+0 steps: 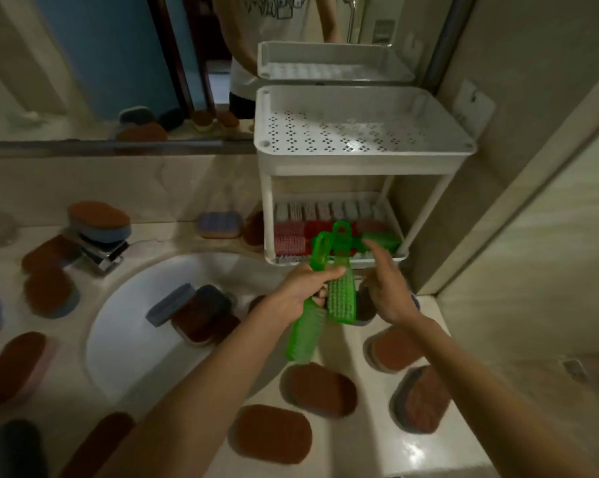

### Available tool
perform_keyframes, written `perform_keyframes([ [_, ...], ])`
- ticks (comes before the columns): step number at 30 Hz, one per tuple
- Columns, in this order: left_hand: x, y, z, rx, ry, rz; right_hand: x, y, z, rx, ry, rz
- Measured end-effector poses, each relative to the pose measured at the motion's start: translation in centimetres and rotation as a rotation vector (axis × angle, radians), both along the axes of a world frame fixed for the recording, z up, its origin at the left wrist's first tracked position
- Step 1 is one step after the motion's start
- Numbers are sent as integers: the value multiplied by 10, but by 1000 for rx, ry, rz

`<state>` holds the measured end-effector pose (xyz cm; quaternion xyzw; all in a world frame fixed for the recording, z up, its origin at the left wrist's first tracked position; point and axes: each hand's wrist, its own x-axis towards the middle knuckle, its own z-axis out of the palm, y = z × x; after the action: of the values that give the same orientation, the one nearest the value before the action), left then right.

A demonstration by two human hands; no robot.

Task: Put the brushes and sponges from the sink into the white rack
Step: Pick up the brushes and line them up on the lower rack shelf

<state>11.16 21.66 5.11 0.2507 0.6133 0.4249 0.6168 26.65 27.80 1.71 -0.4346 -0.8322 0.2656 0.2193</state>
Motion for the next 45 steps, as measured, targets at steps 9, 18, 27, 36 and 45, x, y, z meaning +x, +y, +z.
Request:
perform_keyframes([
  [9, 12, 56, 2, -28, 14, 258, -9, 35, 5, -826, 218, -27],
  [18, -22, 68, -15, -26, 139, 453, -54, 89, 2, -743, 182, -175],
  [27, -24, 73, -11, 21, 15, 512, -87, 90, -9, -613, -87, -193],
  [36, -28, 77, -11, 24, -19, 512, -92, 90, -12, -505, -299, -149],
  [45, -33, 75, -14, 15, -17, 525, -93, 86, -5, -450, -444, -122],
])
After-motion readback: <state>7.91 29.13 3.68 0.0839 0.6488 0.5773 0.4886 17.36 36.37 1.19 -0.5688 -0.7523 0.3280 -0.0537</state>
